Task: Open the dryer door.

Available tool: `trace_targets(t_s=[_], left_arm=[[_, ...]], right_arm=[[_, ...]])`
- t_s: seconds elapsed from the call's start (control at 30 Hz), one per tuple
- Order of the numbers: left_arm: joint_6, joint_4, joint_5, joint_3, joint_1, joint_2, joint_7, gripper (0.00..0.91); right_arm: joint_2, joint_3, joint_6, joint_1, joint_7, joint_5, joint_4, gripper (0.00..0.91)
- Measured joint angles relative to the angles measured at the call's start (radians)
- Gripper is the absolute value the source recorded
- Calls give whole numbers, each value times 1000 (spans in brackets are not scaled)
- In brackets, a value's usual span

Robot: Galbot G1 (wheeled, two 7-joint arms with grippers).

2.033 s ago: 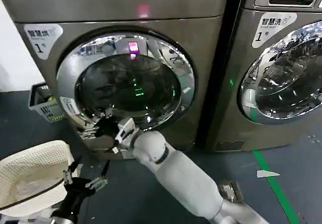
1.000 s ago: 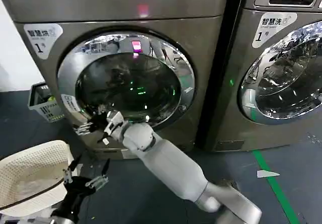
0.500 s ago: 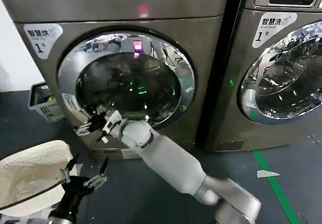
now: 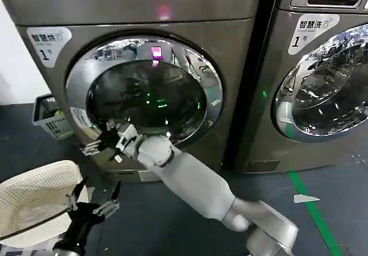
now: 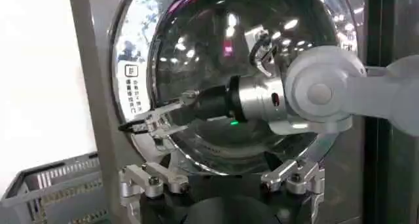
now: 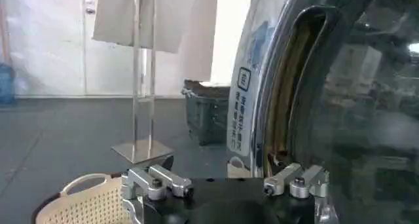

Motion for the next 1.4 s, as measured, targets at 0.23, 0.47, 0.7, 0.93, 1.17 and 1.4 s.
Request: trace_targets(t_s=[0.23,0.47,0.7,0.93,1.17,1.4], left_arm=[[5,18,-23,-50,-17,16,0,907],[30,49,-108,-149,-48,40,3,907],[62,101,-222,-302,-91,79,58,907],[40,176,-307,-455,-120,128,146,907],[50,213,-376,-556,-143,171,171,907],[72,245,-408,-618,-171,204,160,907]], right_arm=[[0,2,-1,-3,-40,-3,28,907],[0,10,-16,-24,-118,29,68,907],[-2,11,0,-45,-210,49,110,907],[-2,15,18,-68,-296,43,154,907],[-14,33,43,-87,-372,20,154,907],[-62,34,47,-104,-432,20,191,907]])
